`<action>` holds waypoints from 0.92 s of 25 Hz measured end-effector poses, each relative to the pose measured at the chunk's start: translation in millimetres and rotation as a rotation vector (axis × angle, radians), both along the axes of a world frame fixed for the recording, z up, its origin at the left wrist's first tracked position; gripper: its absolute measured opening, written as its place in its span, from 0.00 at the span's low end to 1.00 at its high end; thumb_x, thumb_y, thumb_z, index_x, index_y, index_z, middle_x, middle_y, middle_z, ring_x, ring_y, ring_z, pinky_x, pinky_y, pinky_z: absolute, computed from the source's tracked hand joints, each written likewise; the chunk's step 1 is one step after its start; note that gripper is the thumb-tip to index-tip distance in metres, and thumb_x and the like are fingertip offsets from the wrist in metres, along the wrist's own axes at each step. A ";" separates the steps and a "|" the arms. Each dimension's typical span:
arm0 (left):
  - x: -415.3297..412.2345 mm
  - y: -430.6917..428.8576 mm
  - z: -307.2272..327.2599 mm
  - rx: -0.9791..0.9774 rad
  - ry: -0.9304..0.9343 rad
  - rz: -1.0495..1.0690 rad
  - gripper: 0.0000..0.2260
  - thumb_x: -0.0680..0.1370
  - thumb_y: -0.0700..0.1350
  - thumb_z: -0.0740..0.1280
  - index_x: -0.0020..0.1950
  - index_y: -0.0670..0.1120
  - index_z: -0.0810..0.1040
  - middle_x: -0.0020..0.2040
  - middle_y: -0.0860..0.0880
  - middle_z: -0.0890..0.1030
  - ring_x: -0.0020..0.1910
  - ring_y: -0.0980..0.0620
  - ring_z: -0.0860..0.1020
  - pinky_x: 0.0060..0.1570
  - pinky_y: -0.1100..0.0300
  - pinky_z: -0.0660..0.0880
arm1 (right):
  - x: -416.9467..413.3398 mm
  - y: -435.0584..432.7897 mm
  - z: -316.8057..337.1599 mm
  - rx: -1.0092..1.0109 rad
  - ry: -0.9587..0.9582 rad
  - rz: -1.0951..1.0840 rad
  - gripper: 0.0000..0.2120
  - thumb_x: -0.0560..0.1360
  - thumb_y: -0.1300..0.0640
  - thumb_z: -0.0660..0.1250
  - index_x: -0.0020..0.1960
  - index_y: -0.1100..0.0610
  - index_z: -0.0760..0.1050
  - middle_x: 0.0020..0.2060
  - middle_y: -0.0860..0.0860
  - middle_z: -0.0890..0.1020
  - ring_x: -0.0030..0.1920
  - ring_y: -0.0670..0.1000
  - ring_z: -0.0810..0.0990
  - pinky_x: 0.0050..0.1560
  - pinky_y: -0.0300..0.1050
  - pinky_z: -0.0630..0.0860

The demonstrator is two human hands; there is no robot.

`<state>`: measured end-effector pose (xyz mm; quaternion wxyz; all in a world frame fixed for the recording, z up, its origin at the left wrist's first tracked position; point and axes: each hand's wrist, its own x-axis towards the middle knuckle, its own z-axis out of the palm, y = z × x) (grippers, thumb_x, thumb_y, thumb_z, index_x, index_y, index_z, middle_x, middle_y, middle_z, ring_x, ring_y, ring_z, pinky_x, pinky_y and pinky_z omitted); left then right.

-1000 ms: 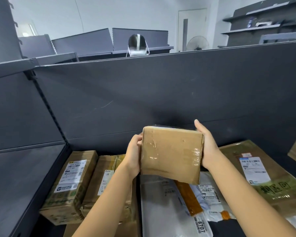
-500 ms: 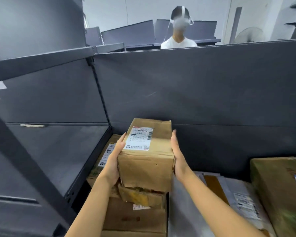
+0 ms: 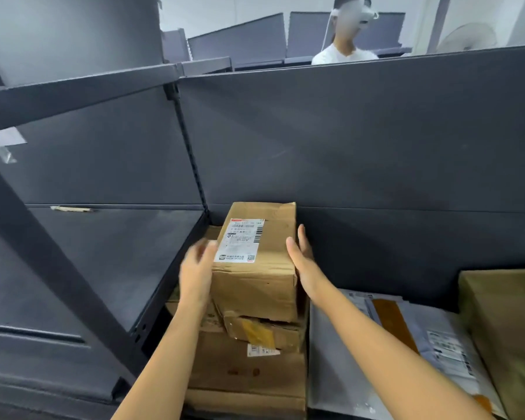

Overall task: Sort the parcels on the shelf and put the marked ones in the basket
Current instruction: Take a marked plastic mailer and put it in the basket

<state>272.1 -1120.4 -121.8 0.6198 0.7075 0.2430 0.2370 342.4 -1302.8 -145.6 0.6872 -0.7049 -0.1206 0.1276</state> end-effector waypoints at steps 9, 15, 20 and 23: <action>-11.6 -170.7 -8.8 0.817 -0.513 -0.598 0.12 0.76 0.47 0.61 0.59 0.50 0.71 0.60 0.53 0.72 0.62 0.58 0.68 0.64 0.66 0.62 | -45.7 -177.0 -141.9 -0.967 0.315 -0.294 0.32 0.74 0.43 0.65 0.73 0.52 0.61 0.72 0.54 0.65 0.72 0.58 0.62 0.70 0.54 0.63; 9.9 -242.6 -114.6 0.495 0.229 -0.858 0.12 0.77 0.41 0.61 0.60 0.50 0.73 0.61 0.53 0.72 0.60 0.56 0.72 0.57 0.68 0.68 | -70.4 -220.9 -180.1 -1.299 0.326 0.096 0.23 0.77 0.44 0.58 0.71 0.39 0.61 0.77 0.51 0.48 0.76 0.60 0.43 0.74 0.59 0.45; 26.9 -243.0 -165.5 0.511 0.509 -0.812 0.12 0.76 0.39 0.60 0.58 0.46 0.74 0.58 0.47 0.76 0.57 0.49 0.75 0.57 0.60 0.71 | -66.6 -212.3 -196.6 -1.311 0.232 0.031 0.22 0.79 0.45 0.54 0.73 0.37 0.58 0.78 0.52 0.43 0.76 0.61 0.42 0.74 0.62 0.44; 23.3 -235.8 -183.1 0.486 0.589 -0.806 0.11 0.76 0.38 0.59 0.56 0.45 0.75 0.58 0.45 0.77 0.57 0.47 0.75 0.55 0.57 0.72 | -65.0 -213.0 -200.8 -1.380 0.188 -0.003 0.25 0.79 0.49 0.54 0.75 0.41 0.55 0.78 0.51 0.44 0.77 0.57 0.43 0.74 0.62 0.46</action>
